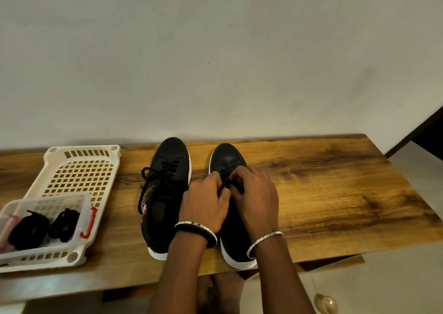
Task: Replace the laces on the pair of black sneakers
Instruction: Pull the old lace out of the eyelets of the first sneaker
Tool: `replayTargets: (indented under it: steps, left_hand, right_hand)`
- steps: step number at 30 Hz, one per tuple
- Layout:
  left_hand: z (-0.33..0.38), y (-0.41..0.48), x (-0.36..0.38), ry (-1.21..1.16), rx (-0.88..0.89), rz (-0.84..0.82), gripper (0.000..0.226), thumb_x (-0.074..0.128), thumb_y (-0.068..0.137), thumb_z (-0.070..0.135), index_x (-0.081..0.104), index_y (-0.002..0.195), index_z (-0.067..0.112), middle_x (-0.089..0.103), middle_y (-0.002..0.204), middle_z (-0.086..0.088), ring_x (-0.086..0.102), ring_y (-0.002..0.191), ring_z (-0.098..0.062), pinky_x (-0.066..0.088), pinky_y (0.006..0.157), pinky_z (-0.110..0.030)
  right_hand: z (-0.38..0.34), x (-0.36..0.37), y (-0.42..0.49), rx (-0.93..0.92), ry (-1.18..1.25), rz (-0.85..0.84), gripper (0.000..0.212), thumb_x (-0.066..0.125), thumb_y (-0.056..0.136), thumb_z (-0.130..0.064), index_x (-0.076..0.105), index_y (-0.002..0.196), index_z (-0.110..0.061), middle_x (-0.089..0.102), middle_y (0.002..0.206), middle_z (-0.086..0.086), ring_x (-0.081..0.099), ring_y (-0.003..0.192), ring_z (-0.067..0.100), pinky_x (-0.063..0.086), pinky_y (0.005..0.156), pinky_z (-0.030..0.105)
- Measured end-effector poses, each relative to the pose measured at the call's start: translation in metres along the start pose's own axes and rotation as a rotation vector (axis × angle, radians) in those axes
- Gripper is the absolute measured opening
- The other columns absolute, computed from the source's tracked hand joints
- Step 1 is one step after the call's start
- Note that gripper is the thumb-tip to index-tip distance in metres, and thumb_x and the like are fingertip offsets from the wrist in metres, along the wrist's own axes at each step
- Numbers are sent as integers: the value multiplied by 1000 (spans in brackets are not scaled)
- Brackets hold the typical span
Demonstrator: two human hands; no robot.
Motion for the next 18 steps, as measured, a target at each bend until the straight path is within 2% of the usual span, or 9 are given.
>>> replayTargets:
  steps: [4,5,7,9,11,14,16,18]
  left_hand:
    - [-1,0,0,1,-1,17,20,56,92,26,46,76,20,52,63,2,45,53,-13,30,50,-25]
    - [-1,1,0,0,-4,22,20,56,92,27,47,76,20,52,63,2,46,54,-14,30,50,-25]
    - [-3,1,0,-6,-14,23,20,57,92,28,49,76,19,53,64,2,48,55,-15,32,50,-26]
    - [-5,2,1,-20,-30,21,20,59,92,27,51,76,17,55,63,0,51,56,-18,37,52,-27]
    - [-7,3,2,-29,-46,19,19,60,90,27,54,77,16,57,62,-1,54,58,-20,41,55,-28]
    - [-8,4,2,-37,-60,15,18,61,89,29,54,77,19,57,63,1,54,58,-17,42,57,-28]
    - [-8,4,3,-37,-56,5,18,62,90,30,54,77,20,56,64,2,53,58,-15,40,56,-26]
    - [-9,4,3,-42,-49,-2,19,62,91,30,54,77,19,55,63,1,52,56,-15,36,53,-25]
  right_hand:
    - [3,0,0,17,44,48,11,68,87,-24,60,89,-32,61,90,-13,57,88,12,50,77,39]
    - [9,-1,-1,69,145,81,12,68,86,-23,60,85,-31,63,86,-15,59,84,9,51,74,38]
    - [33,1,-5,284,504,148,12,70,85,-19,62,81,-27,67,81,-13,63,78,5,55,73,37]
    - [58,14,-12,544,855,156,10,71,84,-16,66,79,-23,72,80,-4,69,79,15,58,77,42]
    - [68,24,-17,674,990,95,10,74,84,-16,68,78,-22,72,79,2,69,80,26,57,73,42]
    - [62,12,-10,561,892,99,17,78,81,-16,68,92,-24,71,90,-1,70,83,22,58,74,35]
    - [46,-5,-2,344,722,121,27,77,81,-16,66,101,-30,66,98,-8,66,83,13,57,71,28]
    - [28,-9,3,135,488,74,25,76,80,-17,68,100,-31,63,103,-12,62,90,9,55,76,27]
Point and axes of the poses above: each hand's wrist, its own y-axis towards the middle knuckle, its own x-axis out of the palm, z = x × y, the point moved 8 cm from there along y, towards the middle knuckle
